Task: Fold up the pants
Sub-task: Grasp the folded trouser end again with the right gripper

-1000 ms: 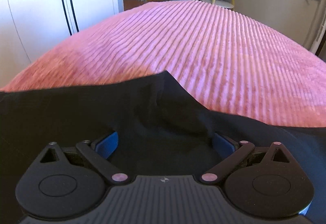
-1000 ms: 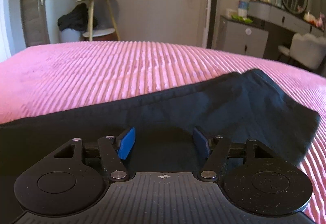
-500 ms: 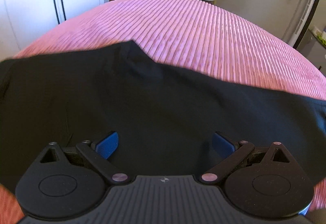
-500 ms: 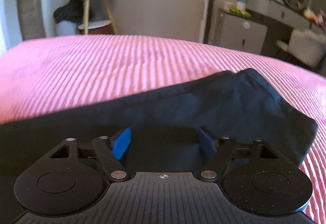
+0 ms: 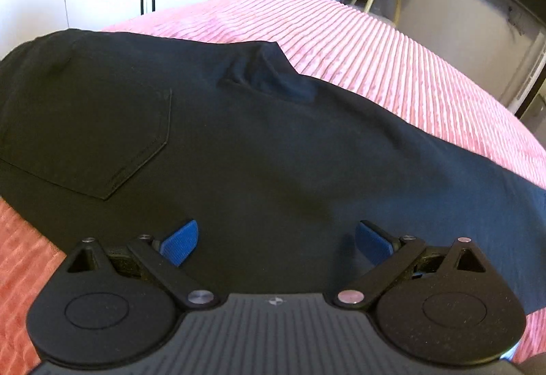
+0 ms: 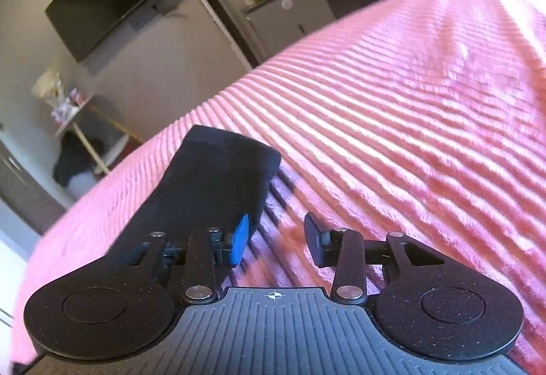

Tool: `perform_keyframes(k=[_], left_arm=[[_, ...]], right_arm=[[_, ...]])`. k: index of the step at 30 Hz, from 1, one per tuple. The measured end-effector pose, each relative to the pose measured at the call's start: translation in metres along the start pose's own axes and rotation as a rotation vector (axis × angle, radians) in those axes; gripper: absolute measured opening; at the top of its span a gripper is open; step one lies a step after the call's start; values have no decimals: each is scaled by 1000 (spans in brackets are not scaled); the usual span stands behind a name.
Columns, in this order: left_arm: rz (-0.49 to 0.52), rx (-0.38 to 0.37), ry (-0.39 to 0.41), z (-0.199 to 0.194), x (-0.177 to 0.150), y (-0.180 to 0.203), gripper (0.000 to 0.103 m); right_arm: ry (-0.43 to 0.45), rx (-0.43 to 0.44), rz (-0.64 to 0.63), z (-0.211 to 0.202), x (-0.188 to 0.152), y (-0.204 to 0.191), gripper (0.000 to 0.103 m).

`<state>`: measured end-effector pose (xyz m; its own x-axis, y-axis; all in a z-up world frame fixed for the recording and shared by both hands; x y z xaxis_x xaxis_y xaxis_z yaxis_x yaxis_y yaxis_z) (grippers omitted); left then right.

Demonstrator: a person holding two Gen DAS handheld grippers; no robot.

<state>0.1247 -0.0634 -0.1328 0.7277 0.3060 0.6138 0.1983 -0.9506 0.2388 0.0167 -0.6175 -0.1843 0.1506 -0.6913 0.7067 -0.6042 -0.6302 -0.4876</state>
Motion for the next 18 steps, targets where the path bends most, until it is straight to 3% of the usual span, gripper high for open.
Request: perform_keyframes(k=[5,10,11,12,13,16,18], left_arm=[[13,23,11,-4,-3,0,99],[-26,-3,18,-6,-3,-2,99],[-29,-5,18,-6,-2,-2,99],[-33,-5,18,-6,-2,-2,99],[-35,-7,19,-7,-1,-2,99],[-56,-3,44,-13,6,-5,99],[-78,38,58,-15,12,-15,99]], right_arm=[[-29,82,96,26,4,-1,42],[-103,221,239,57,11,-10,43],[-107,222,246,61,14,-10,36],[-114,223,240,63,16,-12,17],[-116,233,230,64,18,-14,13],[-83,236,179,58,22,-19,11],[-83,187,112,64,23,-23,13]])
Point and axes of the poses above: each gripper's, at about its wrist camera, not at the fingertips, and z roughly the way its jaws point, y to its right, x to its top, the point moved 9 cm from there along z, roughly the way its jaws point, and after that the axes turned 7 degrees about -z, right-handed, at the moved point
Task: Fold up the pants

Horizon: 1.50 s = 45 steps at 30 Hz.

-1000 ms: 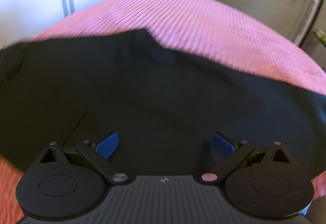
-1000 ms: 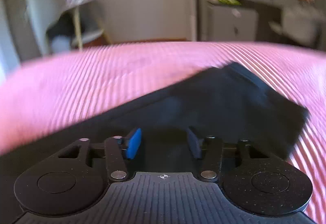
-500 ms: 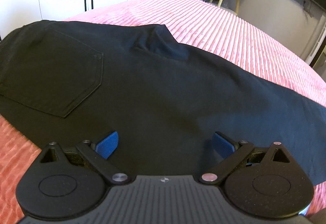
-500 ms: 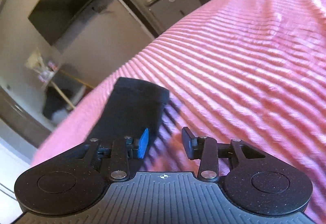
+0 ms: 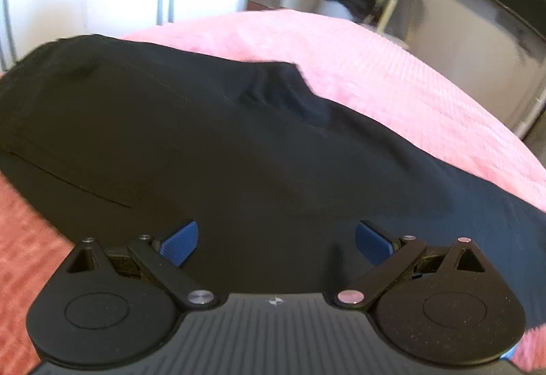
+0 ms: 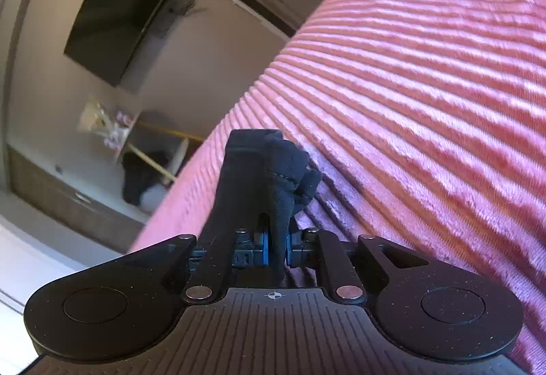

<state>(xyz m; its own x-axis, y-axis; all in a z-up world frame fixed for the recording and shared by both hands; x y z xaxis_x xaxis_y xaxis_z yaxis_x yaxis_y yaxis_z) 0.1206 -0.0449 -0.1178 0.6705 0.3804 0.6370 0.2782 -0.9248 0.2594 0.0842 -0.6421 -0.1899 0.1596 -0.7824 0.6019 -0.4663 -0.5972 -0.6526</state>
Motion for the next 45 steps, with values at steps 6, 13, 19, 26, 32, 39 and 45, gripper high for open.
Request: perform_keyframes(k=[6,13,19,26,32,39,45], left_arm=[[-121,68,9,2,14,-34,99],[-156,6,63,11,54,-36,99],[175,68,147,52,87,12,99],[317,74,51,124,97,37,99],[374,84,102,128,103,43,99],[152,-66,-28,70,64,28,99],[147,-84,-47,22,15,2,99]], right_arm=[[-34,42,90,13,-4,0,33],[-44,-8,58,-3,-14,-5,34],[15,-108,-166,-25,-46,-28,40],[25,-104,-169,-17,-38,-37,52],[24,-4,44,3,-12,-17,53],[-29,131,315,24,8,0,21],[-8,81,160,6,15,-25,8]])
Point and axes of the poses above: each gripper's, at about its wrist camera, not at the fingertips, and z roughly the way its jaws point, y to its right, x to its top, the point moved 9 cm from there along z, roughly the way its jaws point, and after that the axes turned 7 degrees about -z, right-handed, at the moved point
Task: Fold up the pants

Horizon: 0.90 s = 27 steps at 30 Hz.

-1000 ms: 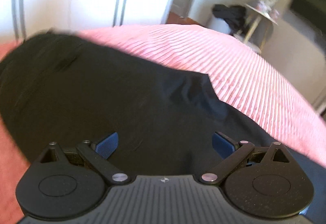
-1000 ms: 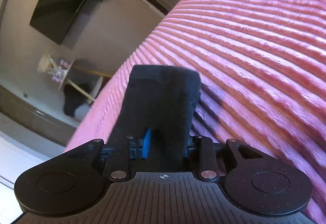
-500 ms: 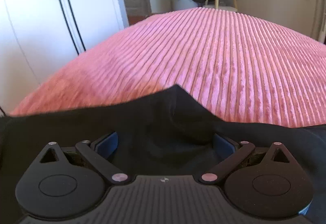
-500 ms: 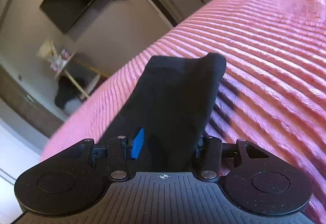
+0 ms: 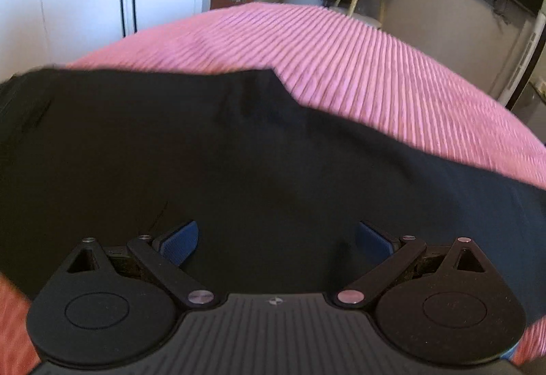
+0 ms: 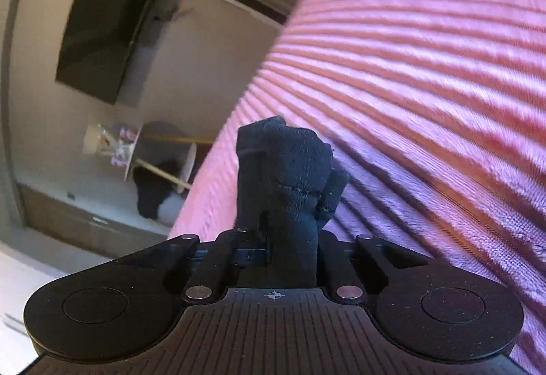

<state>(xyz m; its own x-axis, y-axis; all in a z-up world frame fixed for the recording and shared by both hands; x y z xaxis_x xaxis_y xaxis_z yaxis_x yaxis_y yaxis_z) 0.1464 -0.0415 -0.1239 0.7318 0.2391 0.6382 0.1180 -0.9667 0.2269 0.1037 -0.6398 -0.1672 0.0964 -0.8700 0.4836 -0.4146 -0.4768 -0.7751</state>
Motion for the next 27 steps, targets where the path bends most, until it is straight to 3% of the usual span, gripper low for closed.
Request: perform_keyframes(k=[3,6,8,13,16,17,19,21,25,27], left_arm=[[-18,22,-8,-3,-10,-9,99],[-60,14,9,-9,-9,-15,99],[-102,-15,17,-12,-8,-16,99],[-205,-102,5,-23,-14,-19,99],[-211,-110,17,-28,-14,-22,99],[-219,-109,16,-30,-15,-25,99],[-251,-119,3,-32,-17,-31,99],[-288,-142,-4,-34,-17,-36,99],[-298,-185,-10,-35,-17,-33,99],[-272,-199,-19,-32,-18,-25,99]], right_arm=[[19,10,-150,-14,-5,-44,7],[11,78,-352,-32,-32,-108,8],[-16,141,-446,-42,-62,-150,8],[-180,277,-667,-50,-186,-230,15],[-388,316,-740,-41,-276,-240,50],[-493,329,-728,-38,-302,-239,70],[-645,342,-658,-37,-333,-230,72],[-682,350,-588,-41,-332,-225,70],[-502,250,-531,-47,-268,-210,68],[-439,161,-506,-47,-236,-191,62]])
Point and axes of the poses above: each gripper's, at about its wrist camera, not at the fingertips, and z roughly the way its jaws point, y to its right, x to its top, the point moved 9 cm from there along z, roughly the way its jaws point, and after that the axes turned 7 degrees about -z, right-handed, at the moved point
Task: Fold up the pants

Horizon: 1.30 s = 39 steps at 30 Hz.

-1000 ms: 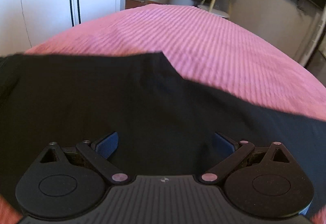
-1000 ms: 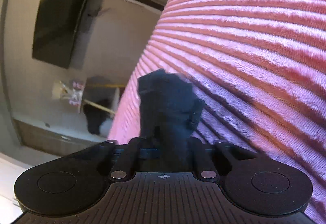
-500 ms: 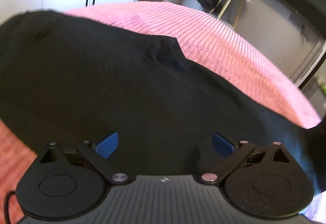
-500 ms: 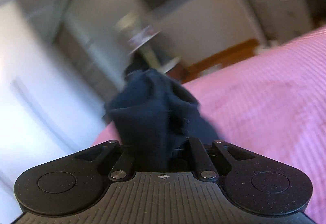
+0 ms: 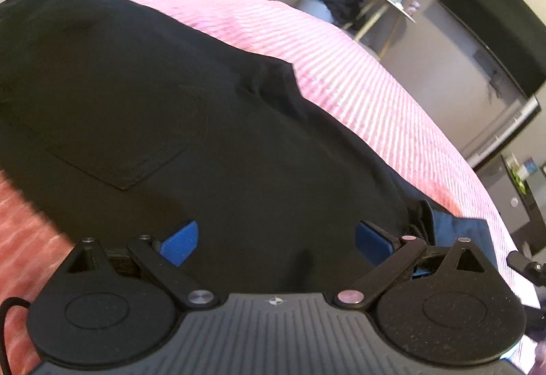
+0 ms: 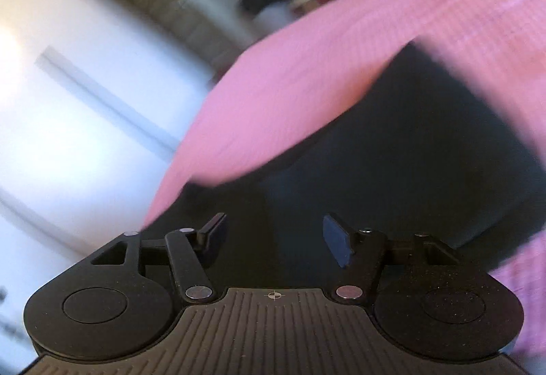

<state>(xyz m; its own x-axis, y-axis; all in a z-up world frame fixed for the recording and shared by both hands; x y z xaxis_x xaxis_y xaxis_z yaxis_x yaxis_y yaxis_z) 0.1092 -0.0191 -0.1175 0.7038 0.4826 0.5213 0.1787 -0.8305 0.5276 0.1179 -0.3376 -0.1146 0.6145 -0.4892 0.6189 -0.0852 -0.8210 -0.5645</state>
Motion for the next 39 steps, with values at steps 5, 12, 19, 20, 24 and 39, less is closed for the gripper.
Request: perform_keyframes(k=[5,12,19,20,24,39], left_arm=[[87,-69,-37,5,-11,22,99],[123,-158,-155,15,-32,63,99],[-45,-274,-331,52,-59,112,99],[-50,-261,-328,58,-59,114,99],[-115,-276,-338,69,-56,117,99],[-245,-325,-409,102,-71,142,22]], right_arm=[[0,-228,140,-15,-19,79,20],[-14,-190,245,-6,-26,91,13],[4,-164,262,-2,-17,97,14],[3,-163,261,-3,-18,97,14],[2,-123,279,-4,-19,99,21],[-7,-32,323,-9,-25,104,29]])
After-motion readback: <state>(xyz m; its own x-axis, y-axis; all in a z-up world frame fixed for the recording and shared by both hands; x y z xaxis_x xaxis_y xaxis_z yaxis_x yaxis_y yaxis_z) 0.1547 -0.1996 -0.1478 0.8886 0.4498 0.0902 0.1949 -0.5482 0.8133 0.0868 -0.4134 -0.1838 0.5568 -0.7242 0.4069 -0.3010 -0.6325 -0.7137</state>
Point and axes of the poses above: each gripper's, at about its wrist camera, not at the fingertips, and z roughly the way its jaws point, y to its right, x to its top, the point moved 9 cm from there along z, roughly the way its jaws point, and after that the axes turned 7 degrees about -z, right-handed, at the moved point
